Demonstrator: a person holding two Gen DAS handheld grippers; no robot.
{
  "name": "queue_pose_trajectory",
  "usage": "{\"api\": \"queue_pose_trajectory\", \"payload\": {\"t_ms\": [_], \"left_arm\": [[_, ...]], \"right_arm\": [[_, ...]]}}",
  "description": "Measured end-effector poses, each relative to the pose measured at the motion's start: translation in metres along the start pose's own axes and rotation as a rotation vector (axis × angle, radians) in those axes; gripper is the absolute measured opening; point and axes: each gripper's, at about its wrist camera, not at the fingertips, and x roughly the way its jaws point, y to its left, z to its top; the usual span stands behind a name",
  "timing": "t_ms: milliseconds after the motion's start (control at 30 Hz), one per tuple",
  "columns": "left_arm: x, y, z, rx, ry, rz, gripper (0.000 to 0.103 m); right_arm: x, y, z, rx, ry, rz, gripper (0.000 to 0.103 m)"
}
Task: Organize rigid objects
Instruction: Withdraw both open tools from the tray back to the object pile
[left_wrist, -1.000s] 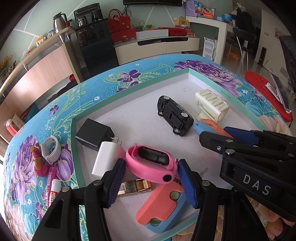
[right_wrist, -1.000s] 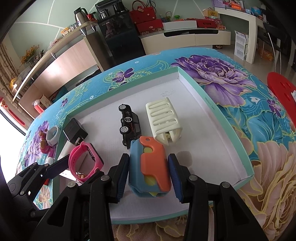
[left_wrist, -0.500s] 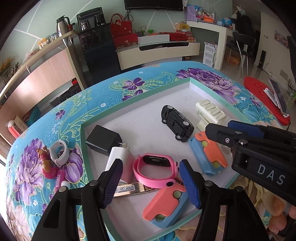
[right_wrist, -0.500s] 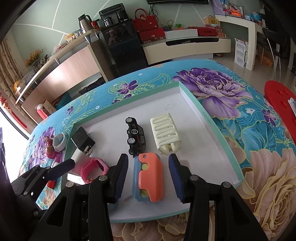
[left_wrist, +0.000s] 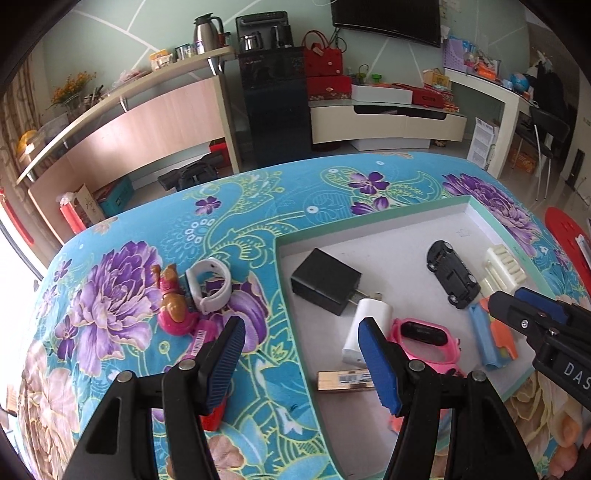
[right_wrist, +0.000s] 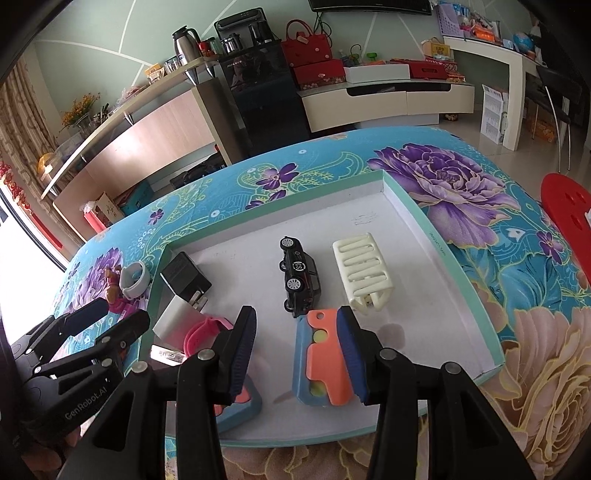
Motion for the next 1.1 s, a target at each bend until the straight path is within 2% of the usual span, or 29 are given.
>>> {"api": "queue_pose_trajectory", "payload": {"t_ms": [100, 367, 500, 567, 600, 633, 700, 767, 800, 833, 867, 1100], "left_arm": [[0.001, 0.016, -0.001, -0.045, 0.003, 0.034, 0.073], [0.005, 0.055, -0.007, -0.154, 0.016, 0.103, 0.076], [0.006, 0.078, -0.013, -0.219, 0.028, 0.133, 0.076], [0.006, 0.091, -0.016, -0.252, 0.033, 0.151, 0.077], [0.006, 0.097, -0.018, -0.269, 0.034, 0.161, 0.079], [0.005, 0.104, -0.02, -0.286, 0.034, 0.172, 0.087], [0.003, 0.116, -0.023, -0.315, 0.027, 0.193, 0.095], [-0.001, 0.127, -0.026, -0.343, 0.017, 0.211, 0.098], [-0.002, 0.133, -0.028, -0.359, 0.012, 0.222, 0.1], [-0.003, 0.139, -0.03, -0.371, 0.01, 0.23, 0.103], [-0.004, 0.143, -0.031, -0.382, 0.007, 0.238, 0.103], [-0.01, 0.173, -0.044, -0.452, -0.005, 0.313, 0.103]], "right_arm": [[0.003, 0.01, -0.001, -0.021, 0.005, 0.011, 0.046], [0.014, 0.043, -0.004, -0.05, 0.014, 0.06, 0.046], [0.021, 0.062, -0.006, -0.099, 0.02, 0.044, 0.058], [0.022, 0.072, -0.007, -0.113, 0.021, 0.061, 0.058], [0.023, 0.076, -0.007, -0.118, 0.02, 0.069, 0.058], [0.024, 0.08, -0.007, -0.123, 0.018, 0.074, 0.059], [0.026, 0.088, -0.007, -0.134, 0.018, 0.083, 0.059], [0.028, 0.096, -0.008, -0.146, 0.017, 0.098, 0.059], [0.029, 0.1, -0.008, -0.154, 0.016, 0.104, 0.063], [0.03, 0.103, -0.008, -0.162, 0.014, 0.103, 0.076], [0.031, 0.106, -0.008, -0.169, 0.008, 0.1, 0.081], [0.038, 0.118, -0.008, -0.183, -0.01, 0.097, 0.086]]}}
